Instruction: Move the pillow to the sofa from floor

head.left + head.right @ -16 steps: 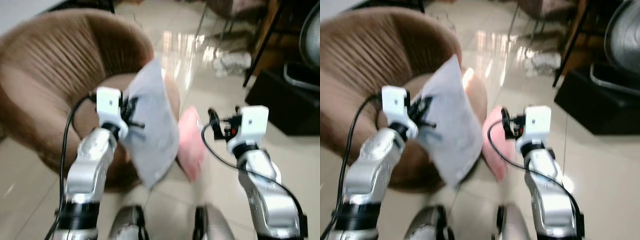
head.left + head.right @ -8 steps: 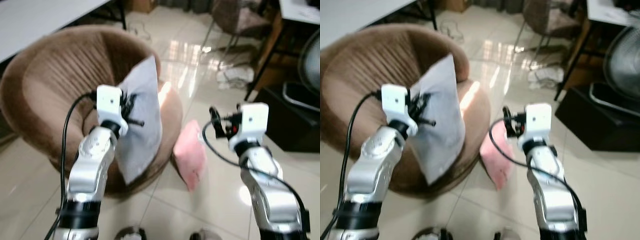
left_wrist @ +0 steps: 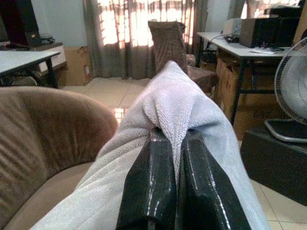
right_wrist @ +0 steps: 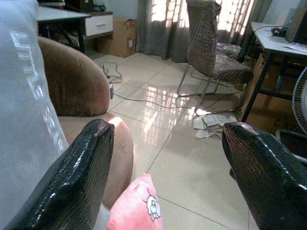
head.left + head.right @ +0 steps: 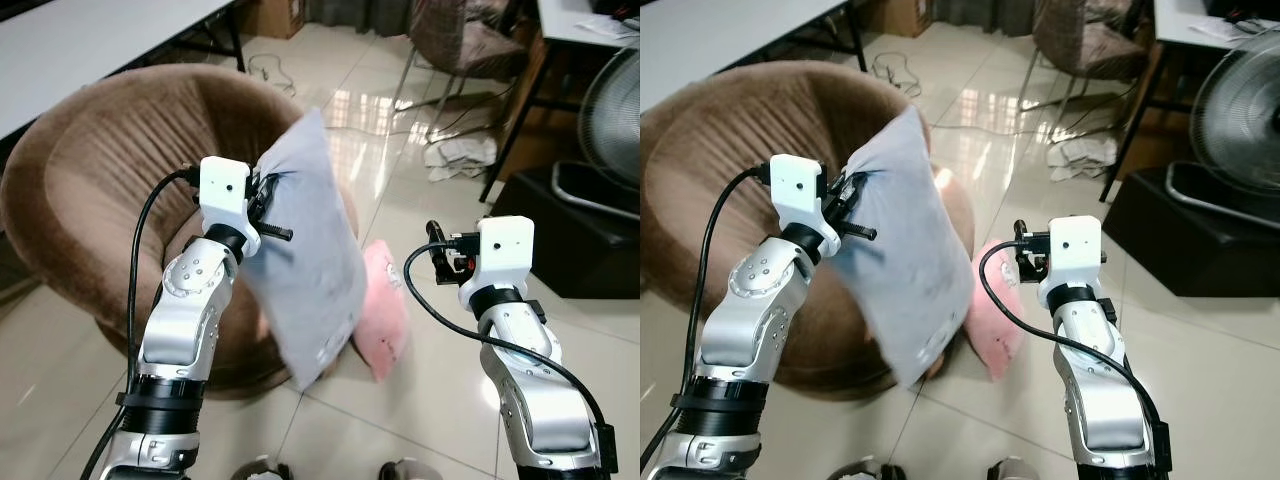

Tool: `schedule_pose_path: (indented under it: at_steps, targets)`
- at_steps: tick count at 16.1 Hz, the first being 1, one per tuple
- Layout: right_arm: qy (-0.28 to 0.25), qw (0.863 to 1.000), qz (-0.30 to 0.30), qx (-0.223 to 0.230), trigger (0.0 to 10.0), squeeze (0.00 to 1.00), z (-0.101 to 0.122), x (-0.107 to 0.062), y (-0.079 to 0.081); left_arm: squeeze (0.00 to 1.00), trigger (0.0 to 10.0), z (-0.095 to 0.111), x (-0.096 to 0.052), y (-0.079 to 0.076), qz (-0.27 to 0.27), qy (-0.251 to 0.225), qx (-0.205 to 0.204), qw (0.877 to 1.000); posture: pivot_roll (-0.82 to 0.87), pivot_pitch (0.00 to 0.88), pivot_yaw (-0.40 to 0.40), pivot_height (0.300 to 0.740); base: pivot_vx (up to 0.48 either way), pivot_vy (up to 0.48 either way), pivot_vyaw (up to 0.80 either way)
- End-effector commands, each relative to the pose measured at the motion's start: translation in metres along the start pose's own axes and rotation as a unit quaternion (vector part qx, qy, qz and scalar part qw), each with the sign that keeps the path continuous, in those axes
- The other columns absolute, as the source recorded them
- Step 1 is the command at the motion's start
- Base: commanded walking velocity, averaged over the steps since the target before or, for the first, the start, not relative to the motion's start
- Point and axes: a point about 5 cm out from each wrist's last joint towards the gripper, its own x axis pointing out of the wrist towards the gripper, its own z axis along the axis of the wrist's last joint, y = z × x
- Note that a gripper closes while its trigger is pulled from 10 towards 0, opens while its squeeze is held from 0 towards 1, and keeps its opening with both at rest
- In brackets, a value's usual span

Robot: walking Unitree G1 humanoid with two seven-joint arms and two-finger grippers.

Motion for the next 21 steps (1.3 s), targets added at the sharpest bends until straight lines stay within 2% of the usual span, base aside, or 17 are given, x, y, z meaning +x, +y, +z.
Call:
schedule_pose_path:
  at_steps: [1, 3, 6, 10, 15, 21]
  targets:
    - [-0.005, 1.0, 0.023, 0.009, 10.0, 0.0, 0.0, -0.002, 0.006, 0.0, 10.0, 0.014, -0.001, 0.002, 0.003, -0.038, 0.009, 0.999, -0.08, 0.074, 0.055, 0.74, 0.307, 0.0, 0.0]
    - [-0.009, 0.999, 0.047, -0.003, 10.0, 0.0, 0.0, -0.003, 0.014, 0.0, 10.0, 0.015, -0.001, 0.006, 0.011, -0.039, 0.018, 0.999, -0.07, 0.072, 0.05, 0.74, 0.352, 0.0, 0.0]
    - [-0.008, 0.999, 0.041, 0.0, 10.0, 0.0, -0.001, 0.0, 0.013, 0.0, 10.0, 0.014, -0.001, 0.009, 0.021, -0.039, 0.02, 0.999, -0.07, 0.071, 0.041, 0.74, 0.354, 0.0, 0.0]
    - [-0.005, 0.999, 0.042, -0.02, 10.0, 0.0, -0.006, -0.001, 0.014, 0.0, 10.0, 0.009, -0.004, 0.004, 0.016, -0.032, 0.024, 0.999, -0.06, 0.061, 0.057, 0.74, 0.348, 0.0, 0.0]
    - [-0.003, 0.999, 0.04, -0.03, 10.0, 0.0, -0.01, -0.002, 0.017, 0.0, 10.0, 0.011, 0.0, 0.001, 0.007, -0.033, 0.031, 0.999, -0.06, 0.052, 0.07, 0.74, 0.344, 0.0, 0.76]
    - [-0.004, 1.0, 0.013, -0.018, 10.0, 0.0, -0.012, -0.001, 0.01, 0.0, 10.0, 0.011, 0.004, -0.002, -0.009, -0.032, 0.035, 0.999, -0.06, 0.048, 0.09, 0.74, 0.344, 0.0, 0.0]
